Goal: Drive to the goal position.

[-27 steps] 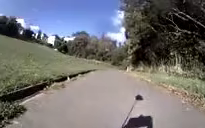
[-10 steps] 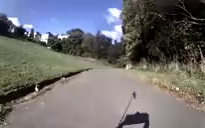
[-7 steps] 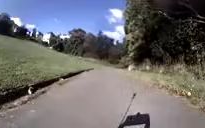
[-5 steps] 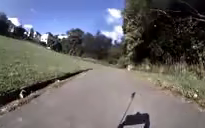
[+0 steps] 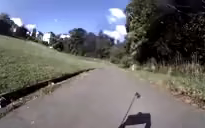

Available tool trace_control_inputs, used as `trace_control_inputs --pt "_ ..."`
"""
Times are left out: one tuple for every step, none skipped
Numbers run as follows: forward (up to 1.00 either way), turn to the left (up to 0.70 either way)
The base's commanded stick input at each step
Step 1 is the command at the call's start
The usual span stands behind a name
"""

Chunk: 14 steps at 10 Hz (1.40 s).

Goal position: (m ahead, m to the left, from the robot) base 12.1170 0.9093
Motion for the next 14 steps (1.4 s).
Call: trace_control_inputs --pt "1.00 0.00" --pt "1.00 0.00" --pt "1.00 0.00" --pt "1.00 0.00" --pt "1.00 0.00" --pt "1.00 0.00" --pt "1.00 0.00" --pt "1.00 -0.01" --pt "1.00 -0.19" --pt "1.00 -0.36" --pt "1.00 -0.40" --pt "1.00 -0.40" --pt "1.00 -0.40" --pt "1.00 -0.40"
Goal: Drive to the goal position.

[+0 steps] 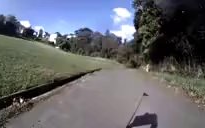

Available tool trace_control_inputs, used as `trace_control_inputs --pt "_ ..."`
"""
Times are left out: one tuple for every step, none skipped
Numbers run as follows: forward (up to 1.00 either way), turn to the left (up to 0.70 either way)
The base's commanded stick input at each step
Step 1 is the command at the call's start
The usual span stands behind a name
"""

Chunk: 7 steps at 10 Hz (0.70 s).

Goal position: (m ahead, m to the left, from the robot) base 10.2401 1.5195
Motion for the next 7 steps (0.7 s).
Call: trace_control_inputs --pt "1.00 -0.40" --pt "1.00 -0.40" --pt "1.00 -0.40" --pt "1.00 -0.40" --pt "1.00 -0.40" --pt "1.00 -0.27" --pt "1.00 -0.12"
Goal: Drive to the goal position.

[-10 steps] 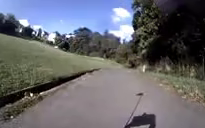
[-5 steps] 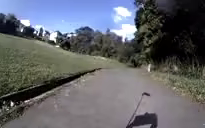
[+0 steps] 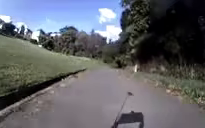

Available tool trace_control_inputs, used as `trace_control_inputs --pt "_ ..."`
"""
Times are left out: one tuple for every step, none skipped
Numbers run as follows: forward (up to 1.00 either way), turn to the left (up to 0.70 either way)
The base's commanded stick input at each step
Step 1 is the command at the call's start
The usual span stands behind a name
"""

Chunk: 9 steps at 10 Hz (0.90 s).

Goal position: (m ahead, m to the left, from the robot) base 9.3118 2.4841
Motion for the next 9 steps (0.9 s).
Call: trace_control_inputs --pt "1.00 0.00" --pt "1.00 0.00" --pt "1.00 0.00" --pt "1.00 0.00" --pt "1.00 0.00" --pt "1.00 0.00" --pt "1.00 0.00" --pt "1.00 0.00" --pt "1.00 0.00"
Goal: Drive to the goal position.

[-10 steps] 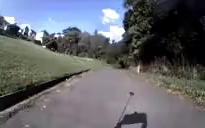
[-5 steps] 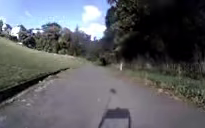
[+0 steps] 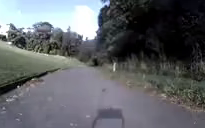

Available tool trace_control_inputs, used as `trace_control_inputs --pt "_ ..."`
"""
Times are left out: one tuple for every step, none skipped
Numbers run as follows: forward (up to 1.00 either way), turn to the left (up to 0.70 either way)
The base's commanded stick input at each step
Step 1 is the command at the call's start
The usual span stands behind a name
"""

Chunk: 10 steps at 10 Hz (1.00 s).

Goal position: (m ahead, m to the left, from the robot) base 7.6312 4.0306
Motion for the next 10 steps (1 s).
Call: trace_control_inputs --pt "1.00 0.00" --pt "1.00 0.00" --pt "1.00 0.00" --pt "1.00 0.00" --pt "1.00 0.00" --pt "1.00 0.00" --pt "1.00 0.00" --pt "1.00 0.00" --pt "1.00 0.40" --pt "1.00 0.40"
